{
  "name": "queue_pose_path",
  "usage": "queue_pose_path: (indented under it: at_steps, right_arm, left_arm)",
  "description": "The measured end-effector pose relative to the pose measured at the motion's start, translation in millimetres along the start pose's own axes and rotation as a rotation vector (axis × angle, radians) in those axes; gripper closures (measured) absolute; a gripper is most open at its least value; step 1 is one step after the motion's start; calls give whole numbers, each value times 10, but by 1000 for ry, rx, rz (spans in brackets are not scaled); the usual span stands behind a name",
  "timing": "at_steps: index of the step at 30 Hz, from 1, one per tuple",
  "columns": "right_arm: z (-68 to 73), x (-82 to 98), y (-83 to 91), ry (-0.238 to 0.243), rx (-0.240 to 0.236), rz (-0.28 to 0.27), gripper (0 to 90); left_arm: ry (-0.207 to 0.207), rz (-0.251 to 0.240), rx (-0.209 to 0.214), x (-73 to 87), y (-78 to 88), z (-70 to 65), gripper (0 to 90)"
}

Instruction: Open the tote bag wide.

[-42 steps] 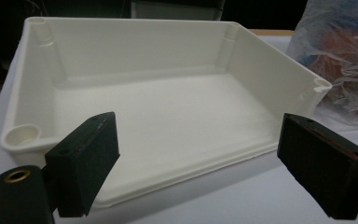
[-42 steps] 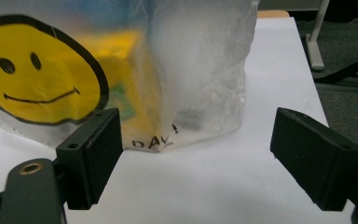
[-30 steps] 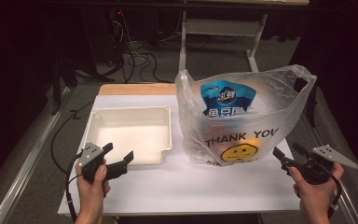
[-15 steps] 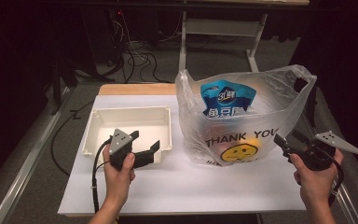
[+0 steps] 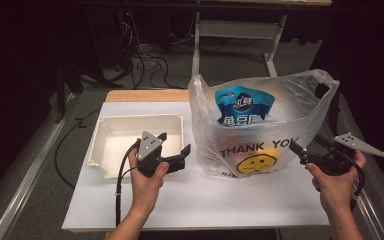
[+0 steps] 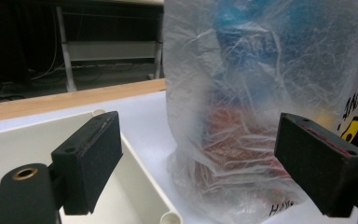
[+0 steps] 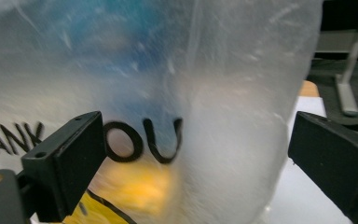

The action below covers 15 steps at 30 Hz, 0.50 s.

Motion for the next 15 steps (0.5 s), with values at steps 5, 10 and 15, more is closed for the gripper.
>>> queue_pose_path:
  at_steps: [5, 10, 15]
  right_arm:
    - [11, -39, -40, -3, -26, 3, 49]
    - [44, -44, -60, 21, -81, -12, 215]
    - [40, -26, -31, 28, -104, -51, 385]
  left_arm:
    - [-5, -9, 20, -70, -78, -134, 156]
    - [-23, -17, 33, -142, -119, -259, 155]
    - [-34, -49, 62, -232, -132, -383, 155]
Point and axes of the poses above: each handheld gripper's, and its own axes: y roughly backward along the jaws, x roughly out of its underside, z roughly to its left, the point moved 5 cm from there along -y, roughly forward along the jaws, and after that the axes turned 14 degrees about z, right-handed, at the moved point
